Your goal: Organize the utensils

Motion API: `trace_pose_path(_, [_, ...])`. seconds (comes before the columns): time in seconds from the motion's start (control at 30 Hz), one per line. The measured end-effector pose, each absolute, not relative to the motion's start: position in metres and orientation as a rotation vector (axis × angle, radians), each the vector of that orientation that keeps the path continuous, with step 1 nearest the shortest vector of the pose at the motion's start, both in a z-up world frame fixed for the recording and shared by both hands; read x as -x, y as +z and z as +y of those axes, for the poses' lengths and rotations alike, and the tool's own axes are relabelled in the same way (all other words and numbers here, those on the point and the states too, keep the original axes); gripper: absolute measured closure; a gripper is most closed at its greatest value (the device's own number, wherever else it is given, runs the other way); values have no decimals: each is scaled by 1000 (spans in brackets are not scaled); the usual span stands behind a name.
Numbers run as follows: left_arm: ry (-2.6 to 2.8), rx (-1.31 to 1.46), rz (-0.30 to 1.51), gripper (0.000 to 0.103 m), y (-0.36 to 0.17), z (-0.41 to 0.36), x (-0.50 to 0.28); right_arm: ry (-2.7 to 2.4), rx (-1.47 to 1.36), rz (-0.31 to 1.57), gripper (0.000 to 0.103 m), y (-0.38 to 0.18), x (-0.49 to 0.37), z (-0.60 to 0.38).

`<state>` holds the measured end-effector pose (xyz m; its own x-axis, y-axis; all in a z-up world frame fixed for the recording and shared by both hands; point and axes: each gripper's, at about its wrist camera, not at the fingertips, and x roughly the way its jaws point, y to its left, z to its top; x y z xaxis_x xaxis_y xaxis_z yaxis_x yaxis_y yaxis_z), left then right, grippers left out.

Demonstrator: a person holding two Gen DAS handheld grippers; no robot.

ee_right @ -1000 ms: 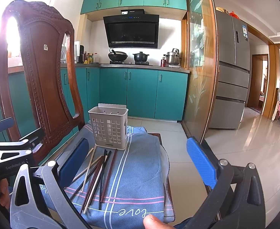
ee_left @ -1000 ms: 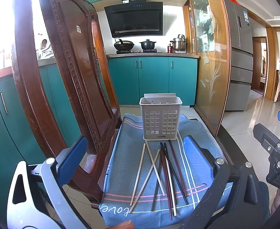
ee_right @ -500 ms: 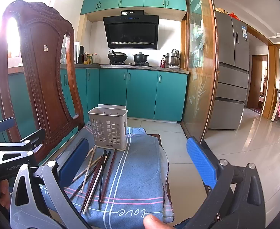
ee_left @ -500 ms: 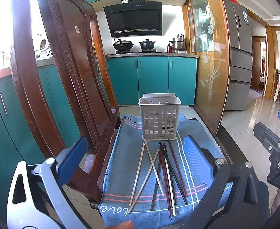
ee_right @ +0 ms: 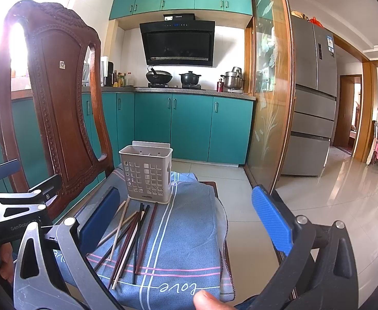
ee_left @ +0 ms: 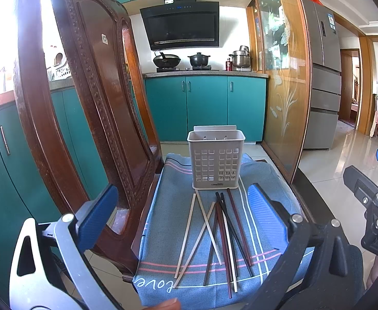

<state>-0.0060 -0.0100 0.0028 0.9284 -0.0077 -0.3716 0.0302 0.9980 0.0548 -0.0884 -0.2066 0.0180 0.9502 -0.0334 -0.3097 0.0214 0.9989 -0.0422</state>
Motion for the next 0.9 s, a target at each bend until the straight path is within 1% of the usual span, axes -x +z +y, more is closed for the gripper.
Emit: trace_pose_path(0.9, [-17,-61,398,3,-3,-5,-2,-27,33,322,3,12,84,-210])
